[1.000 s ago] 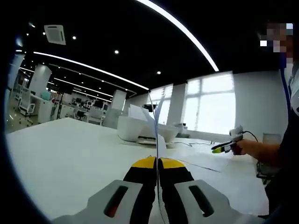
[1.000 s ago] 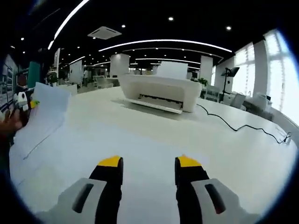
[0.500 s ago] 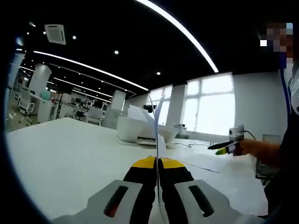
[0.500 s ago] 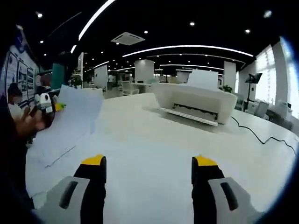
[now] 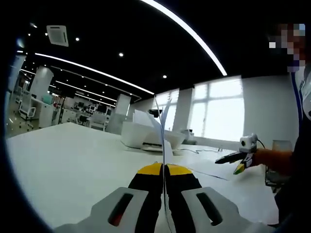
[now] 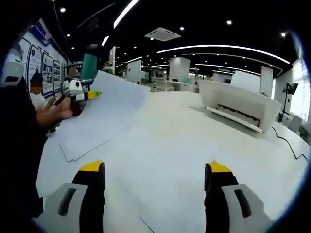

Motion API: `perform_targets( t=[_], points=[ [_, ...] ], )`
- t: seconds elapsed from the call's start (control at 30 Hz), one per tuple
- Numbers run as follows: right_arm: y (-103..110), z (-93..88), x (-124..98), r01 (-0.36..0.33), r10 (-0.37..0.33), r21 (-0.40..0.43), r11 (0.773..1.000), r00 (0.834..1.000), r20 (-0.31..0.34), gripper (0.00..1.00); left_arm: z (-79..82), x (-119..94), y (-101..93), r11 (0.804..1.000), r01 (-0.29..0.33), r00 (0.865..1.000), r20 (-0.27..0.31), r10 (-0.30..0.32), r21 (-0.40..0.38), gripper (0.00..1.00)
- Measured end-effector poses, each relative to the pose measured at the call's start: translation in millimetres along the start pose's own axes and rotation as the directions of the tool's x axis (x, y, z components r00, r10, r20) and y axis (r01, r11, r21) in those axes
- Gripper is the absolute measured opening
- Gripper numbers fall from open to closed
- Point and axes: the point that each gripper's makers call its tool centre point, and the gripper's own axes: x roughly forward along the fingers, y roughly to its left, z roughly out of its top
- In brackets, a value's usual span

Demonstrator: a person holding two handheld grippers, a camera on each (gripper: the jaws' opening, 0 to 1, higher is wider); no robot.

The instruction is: Organize the stack of printing papers by aligning and flattening the scattered papers on the table

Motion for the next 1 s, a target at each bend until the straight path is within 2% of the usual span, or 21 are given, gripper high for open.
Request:
perform_targets(
  t=[0.3,0.37,0.47,0.63,0.77,0.93,1.0],
  points=[
    [3,-14.4,5,-0.01,0.01,0.004,1.0,0.999,-0.032,0.79,0.3,0,0.7,1.0,-0.002,1.0,0.001,0.002,0.0,0.07],
    [5,-22.9,6,-0.009,0.008,-0.021,1.0,0.997,-0.075,0.77,0.4,-1,1.0,1.0,-0.002,1.0,0.001,0.002,0.0,0.07],
    [10,-26.0,8,-0.026,0.027,0.029,0.999,0.998,-0.059,0.72,0.3,-1,1.3,1.0,-0.002,1.0,0.0,0.002,0.0,0.07],
    [9,-25.6,10,-0.015,0.016,0.025,1.0,0.999,-0.034,0.69,0.2,-1,1.7,1.0,-0.002,1.0,-0.001,0.002,0.001,0.07],
    [3,-24.0,11,-0.001,0.002,0.032,0.999,1.0,-0.021,0.6,0.4,-2,1.8,1.0,-0.002,1.0,-0.001,0.002,0.002,0.07],
    [1,-22.8,11,-0.001,0.001,0.034,0.999,1.0,-0.009,0.57,0.7,-2,1.9,1.0,-0.003,1.0,0.0,0.003,0.002,0.07],
    [-3,-22.8,7,0.002,-0.002,0.04,0.999,1.0,-0.005,0.48,0.7,-2,1.9,1.0,-0.003,1.0,0.0,0.003,0.002,0.07]
  ],
)
